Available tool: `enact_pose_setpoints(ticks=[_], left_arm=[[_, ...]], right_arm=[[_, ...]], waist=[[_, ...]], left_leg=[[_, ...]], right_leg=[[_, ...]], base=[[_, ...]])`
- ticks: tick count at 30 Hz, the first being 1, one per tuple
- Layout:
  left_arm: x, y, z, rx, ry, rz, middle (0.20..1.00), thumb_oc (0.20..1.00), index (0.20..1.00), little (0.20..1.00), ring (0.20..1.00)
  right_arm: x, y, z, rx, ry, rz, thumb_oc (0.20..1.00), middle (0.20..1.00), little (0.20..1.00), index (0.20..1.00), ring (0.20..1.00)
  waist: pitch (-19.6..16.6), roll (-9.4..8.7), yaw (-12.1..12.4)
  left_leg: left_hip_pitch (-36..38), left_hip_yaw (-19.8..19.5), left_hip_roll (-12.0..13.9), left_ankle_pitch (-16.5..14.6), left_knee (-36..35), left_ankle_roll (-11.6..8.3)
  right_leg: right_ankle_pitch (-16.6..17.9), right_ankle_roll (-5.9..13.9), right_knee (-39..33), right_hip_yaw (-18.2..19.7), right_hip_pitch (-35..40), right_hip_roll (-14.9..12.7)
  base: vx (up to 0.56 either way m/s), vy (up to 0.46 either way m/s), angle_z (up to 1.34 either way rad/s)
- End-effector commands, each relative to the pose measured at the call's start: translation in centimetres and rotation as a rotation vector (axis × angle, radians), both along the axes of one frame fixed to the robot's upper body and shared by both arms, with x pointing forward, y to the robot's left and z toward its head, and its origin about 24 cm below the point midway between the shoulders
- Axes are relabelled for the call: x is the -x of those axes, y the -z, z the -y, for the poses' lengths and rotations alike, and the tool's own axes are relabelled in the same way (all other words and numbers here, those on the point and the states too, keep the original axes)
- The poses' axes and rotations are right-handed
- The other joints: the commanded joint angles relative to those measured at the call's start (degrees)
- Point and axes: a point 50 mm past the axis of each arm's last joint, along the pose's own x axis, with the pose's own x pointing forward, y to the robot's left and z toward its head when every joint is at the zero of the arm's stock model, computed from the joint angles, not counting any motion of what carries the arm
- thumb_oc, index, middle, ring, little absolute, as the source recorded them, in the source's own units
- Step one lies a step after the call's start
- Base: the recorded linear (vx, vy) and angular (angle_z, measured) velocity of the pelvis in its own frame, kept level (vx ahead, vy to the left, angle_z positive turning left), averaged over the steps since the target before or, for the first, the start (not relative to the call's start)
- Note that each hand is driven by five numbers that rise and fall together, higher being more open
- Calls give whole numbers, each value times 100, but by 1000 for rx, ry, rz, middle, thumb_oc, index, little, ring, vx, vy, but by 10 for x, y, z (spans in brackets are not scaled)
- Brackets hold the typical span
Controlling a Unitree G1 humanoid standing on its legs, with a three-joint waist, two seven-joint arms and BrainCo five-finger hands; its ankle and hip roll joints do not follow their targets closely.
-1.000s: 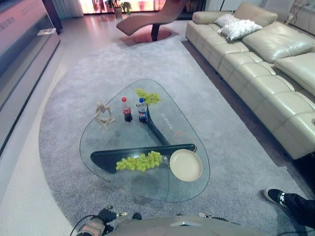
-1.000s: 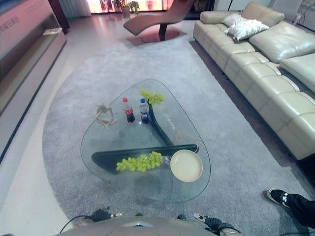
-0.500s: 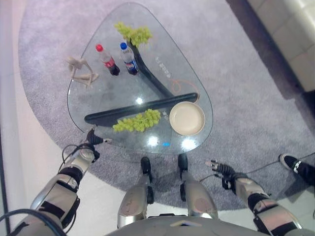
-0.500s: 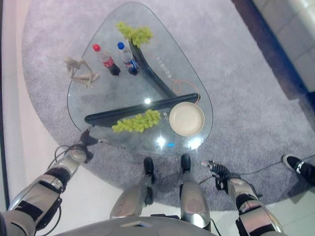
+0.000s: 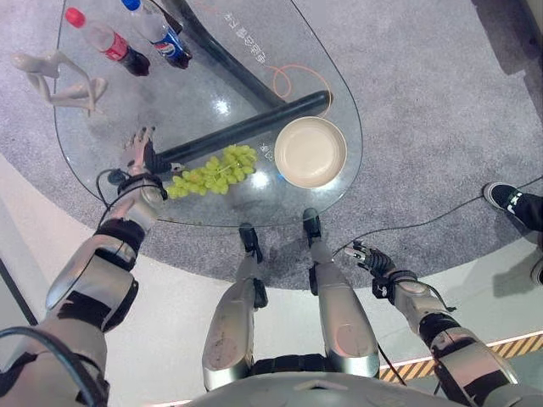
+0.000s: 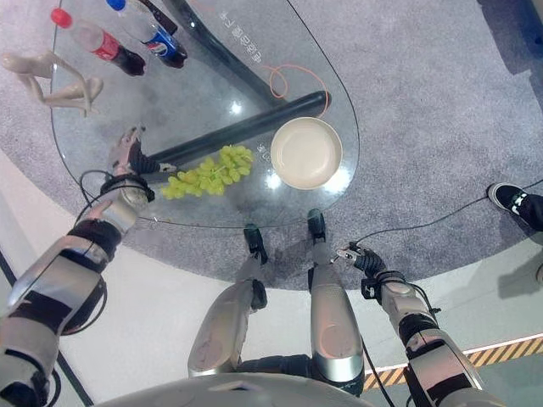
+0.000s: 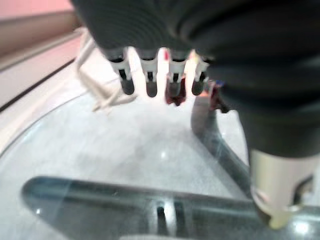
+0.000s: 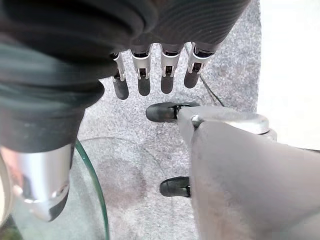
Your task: Pick up fruits into the plate
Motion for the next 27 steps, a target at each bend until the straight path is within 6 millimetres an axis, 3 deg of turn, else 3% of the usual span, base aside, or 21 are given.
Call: enact_pose_setpoints(ticks=[1,3,9,27], left_arm=[[5,-11,-25,-118,-91,-4,1000,1000,1000,1000,1000],[-3,-22,-16,-147,-96,-5,1000,1000,1000,1000,1000],[-9,-28,-10,-223,-105,-42,1000,1000,1000,1000,1000],[-2,14,-3,-250,-128,-261,1000,1000,1000,1000,1000]], right_arm=[[0,1,-9,-42,13,24,1000,1000,1000,1000,1000],[-7,-4,-16,-73,22,48,1000,1000,1000,1000,1000],[-13,-9,-22,-127,31,78,1000,1000,1000,1000,1000],[-22,-20,-36,-221,33,145,1000,1000,1000,1000,1000]], waist=[[-209,-276,14],[-209,-305,-67],[-209,-385,-164],[-209,-567,-322]], left_leg=[[-495,-504,-171,-877,908,86],[-728,-478,-167,-856,993,66],[-1133,-452,-161,-860,1222,39],[-1789,-478,-111,-846,1489,-18]], right_leg=[[-729,27,1098,6,-660,59],[-708,8,1174,38,-909,123],[-698,-16,1350,90,-1310,229],[-720,-71,1646,204,-1970,485]], base=[[-25,-53,-12],[-20,-55,-12],[-23,-64,-3],[-10,-38,-3]])
